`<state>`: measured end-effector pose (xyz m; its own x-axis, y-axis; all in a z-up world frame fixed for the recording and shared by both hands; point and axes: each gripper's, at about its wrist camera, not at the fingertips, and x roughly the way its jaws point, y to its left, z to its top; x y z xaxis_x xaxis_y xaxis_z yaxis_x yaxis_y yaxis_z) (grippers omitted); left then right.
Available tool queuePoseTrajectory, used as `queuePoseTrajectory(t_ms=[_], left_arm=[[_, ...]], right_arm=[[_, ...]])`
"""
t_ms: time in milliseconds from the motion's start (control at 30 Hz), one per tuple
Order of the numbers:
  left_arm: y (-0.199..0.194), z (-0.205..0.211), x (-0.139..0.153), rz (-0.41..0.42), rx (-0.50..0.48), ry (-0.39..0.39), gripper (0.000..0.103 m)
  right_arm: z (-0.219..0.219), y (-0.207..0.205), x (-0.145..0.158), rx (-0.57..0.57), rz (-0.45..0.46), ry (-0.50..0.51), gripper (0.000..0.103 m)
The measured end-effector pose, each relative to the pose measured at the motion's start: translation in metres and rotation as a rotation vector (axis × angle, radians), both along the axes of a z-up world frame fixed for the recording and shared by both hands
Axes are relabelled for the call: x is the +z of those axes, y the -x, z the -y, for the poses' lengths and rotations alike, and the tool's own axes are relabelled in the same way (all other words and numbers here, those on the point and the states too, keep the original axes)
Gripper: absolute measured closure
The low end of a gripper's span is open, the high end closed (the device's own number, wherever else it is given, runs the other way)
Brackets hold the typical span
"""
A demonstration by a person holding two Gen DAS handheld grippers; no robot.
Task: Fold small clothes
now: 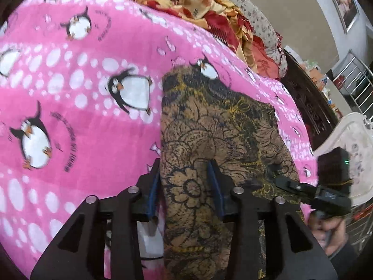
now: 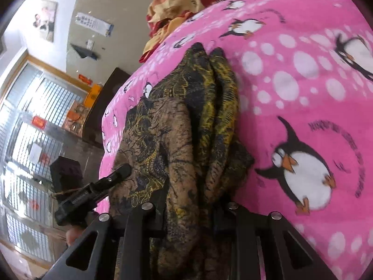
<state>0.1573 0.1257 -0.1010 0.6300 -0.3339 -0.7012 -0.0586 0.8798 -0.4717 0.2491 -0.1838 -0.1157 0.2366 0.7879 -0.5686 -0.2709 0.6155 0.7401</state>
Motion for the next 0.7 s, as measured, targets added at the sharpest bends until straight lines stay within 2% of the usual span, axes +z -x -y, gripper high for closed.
queuePoseTrajectory(t_ms=[67, 200, 267, 333, 433, 500, 533, 600, 700], left_arm=[[0.005, -0.006, 0.012, 0.012, 0.019, -0.042, 0.064], [0.031, -0.010, 0.051, 0.111, 0.059, -0.102, 0.064], [0.041, 0.006, 0.062, 0.152, 0.035, -0.137, 0.064], [0.046, 0.021, 0.060, 0.156, 0.023, -0.165, 0.064], [0.063, 0.045, 0.041, 0.121, 0.002, -0.137, 0.064], [0.077, 0.062, 0.017, 0.063, -0.011, -0.176, 0.065], [0.082, 0.068, 0.004, 0.042, -0.019, -0.193, 0.066], [0.095, 0.076, -0.005, 0.108, -0.021, -0.258, 0.066], [0.085, 0.077, 0.004, 0.066, -0.010, -0.265, 0.066]], right_arm=[[0.011, 0.011, 0.017, -0.002, 0.032, 0.058, 0.075], [0.023, 0.049, 0.069, -0.001, 0.203, 0.187, 0.075], [0.014, 0.073, 0.089, 0.016, 0.300, 0.243, 0.075], [-0.010, 0.103, 0.100, 0.078, 0.395, 0.335, 0.076], [-0.049, 0.139, 0.088, 0.167, 0.462, 0.508, 0.076], [-0.050, 0.152, 0.058, 0.152, 0.429, 0.638, 0.075], [-0.043, 0.156, 0.038, 0.127, 0.391, 0.659, 0.075], [-0.022, 0.169, 0.025, 0.087, 0.416, 0.574, 0.075], [-0.017, 0.170, 0.023, 0.095, 0.404, 0.555, 0.072]])
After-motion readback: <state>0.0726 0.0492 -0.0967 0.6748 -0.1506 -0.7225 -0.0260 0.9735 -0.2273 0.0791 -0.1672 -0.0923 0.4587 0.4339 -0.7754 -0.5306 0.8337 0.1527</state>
